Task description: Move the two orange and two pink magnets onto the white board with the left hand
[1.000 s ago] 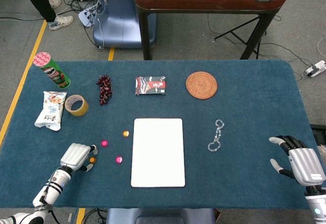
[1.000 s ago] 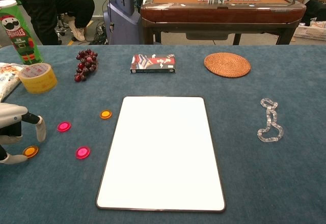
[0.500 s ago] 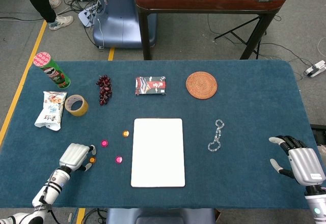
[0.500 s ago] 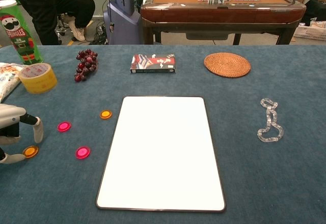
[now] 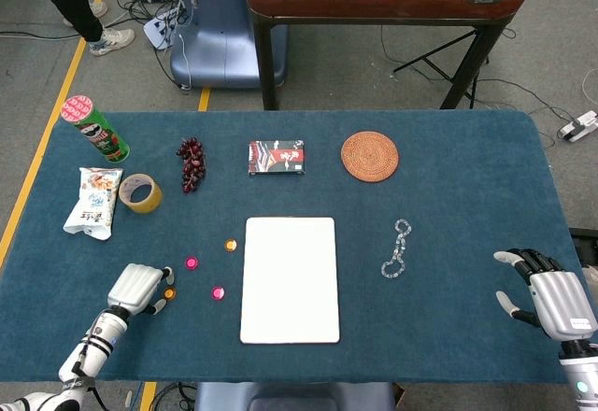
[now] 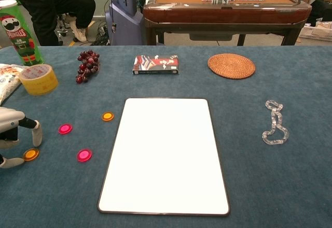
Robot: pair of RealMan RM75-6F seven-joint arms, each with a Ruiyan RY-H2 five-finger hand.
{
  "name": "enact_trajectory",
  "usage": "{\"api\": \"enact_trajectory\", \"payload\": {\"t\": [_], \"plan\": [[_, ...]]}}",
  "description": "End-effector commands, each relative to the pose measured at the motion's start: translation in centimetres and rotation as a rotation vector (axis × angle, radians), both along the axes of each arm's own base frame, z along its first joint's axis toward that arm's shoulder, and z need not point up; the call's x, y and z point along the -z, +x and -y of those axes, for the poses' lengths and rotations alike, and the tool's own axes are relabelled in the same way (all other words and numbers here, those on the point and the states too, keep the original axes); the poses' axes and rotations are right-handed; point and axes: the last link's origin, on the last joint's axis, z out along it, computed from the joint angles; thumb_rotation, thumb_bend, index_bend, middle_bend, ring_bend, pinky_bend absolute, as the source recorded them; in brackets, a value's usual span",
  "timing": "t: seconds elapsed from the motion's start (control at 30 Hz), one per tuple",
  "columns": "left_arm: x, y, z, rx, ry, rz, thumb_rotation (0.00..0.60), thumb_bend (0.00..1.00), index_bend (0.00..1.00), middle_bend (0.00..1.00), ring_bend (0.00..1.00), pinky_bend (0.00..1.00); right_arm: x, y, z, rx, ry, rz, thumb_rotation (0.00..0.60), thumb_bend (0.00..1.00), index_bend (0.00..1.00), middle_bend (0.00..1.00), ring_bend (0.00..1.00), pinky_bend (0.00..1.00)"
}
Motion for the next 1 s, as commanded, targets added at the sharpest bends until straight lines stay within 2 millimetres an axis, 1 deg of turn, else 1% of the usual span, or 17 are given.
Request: {"api": "enact_trajectory", "payload": {"t": [0.03, 0.43, 0.73, 1.0], "plan": [[0.04, -0.03, -0.04, -0.004, 0.006, 0.0, 0.6, 0.31, 0.52, 1.0, 1.0, 1.0, 0.01, 0.01, 0.0, 0.0, 0.001, 0.0, 0.6, 0.26, 0.28, 0.29, 0.23, 0.33], [0.31, 0.09, 0.34, 0.016, 0.009, -0.012, 0.6, 0.31, 0.53, 1.0, 1.0, 1.0, 0.0, -0.01, 0.01, 0.0, 0.001, 0.0, 0.6, 0.26, 0.28, 0.29, 0.23, 0.33], [0.54, 0.15, 0.24, 0.027, 0.019, -0.021, 0.6, 0.31, 0.54, 1.0, 1.0, 1.0, -0.04, -0.01, 0.02, 0.002, -0.001, 0.002, 0.6, 0.26, 0.28, 0.29, 0.23, 0.33], [0.69, 0.24, 0.23, 0.027, 0.021, -0.022, 0.6, 0.32, 0.57, 1.0, 1.0, 1.0, -0.07, -0.02, 0.01, 0.001, -0.002, 0.002, 0.6, 0.26, 0.28, 0.29, 0.23, 0.33]]}}
